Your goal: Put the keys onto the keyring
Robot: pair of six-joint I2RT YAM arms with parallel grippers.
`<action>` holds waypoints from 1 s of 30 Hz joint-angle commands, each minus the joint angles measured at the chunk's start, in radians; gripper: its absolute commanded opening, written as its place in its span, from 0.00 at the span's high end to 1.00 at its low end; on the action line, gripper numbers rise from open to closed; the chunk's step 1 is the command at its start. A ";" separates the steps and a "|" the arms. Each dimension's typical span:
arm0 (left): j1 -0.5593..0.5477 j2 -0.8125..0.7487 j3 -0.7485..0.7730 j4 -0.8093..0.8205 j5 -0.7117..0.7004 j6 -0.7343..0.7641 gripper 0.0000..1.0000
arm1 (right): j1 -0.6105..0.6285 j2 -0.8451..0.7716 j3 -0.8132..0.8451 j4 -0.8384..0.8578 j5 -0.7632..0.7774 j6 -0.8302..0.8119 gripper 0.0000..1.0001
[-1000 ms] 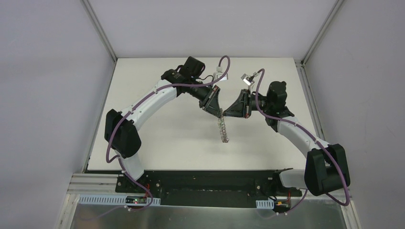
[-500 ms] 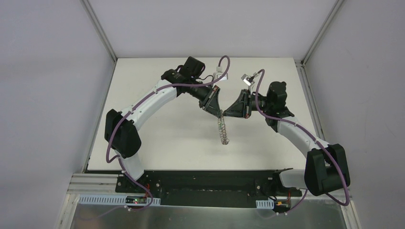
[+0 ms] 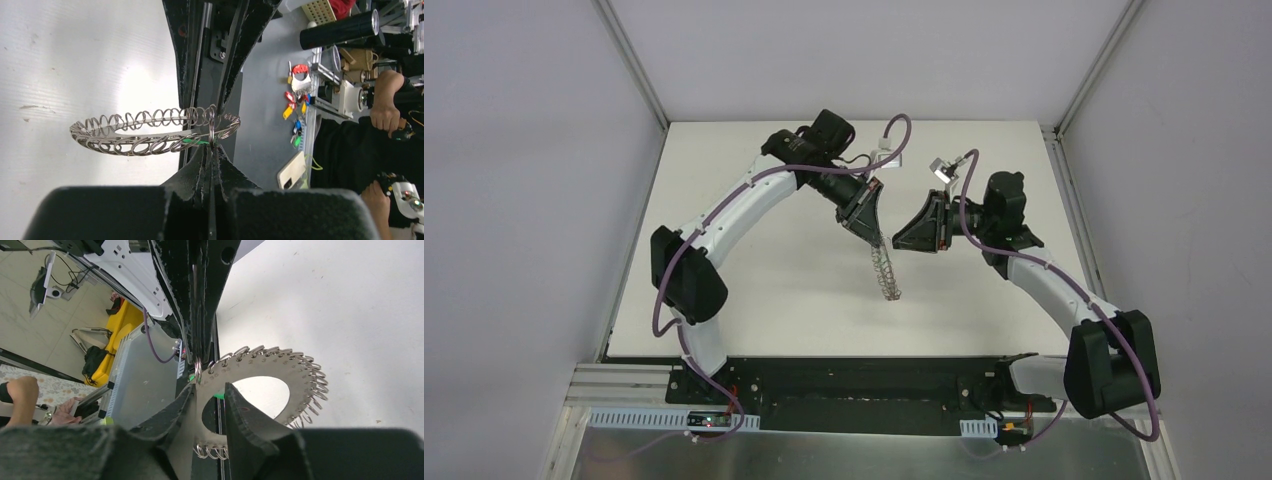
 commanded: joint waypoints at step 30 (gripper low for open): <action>-0.054 0.126 0.172 -0.308 -0.013 0.095 1.00 | 0.096 0.022 0.056 -0.067 -0.038 -0.076 0.82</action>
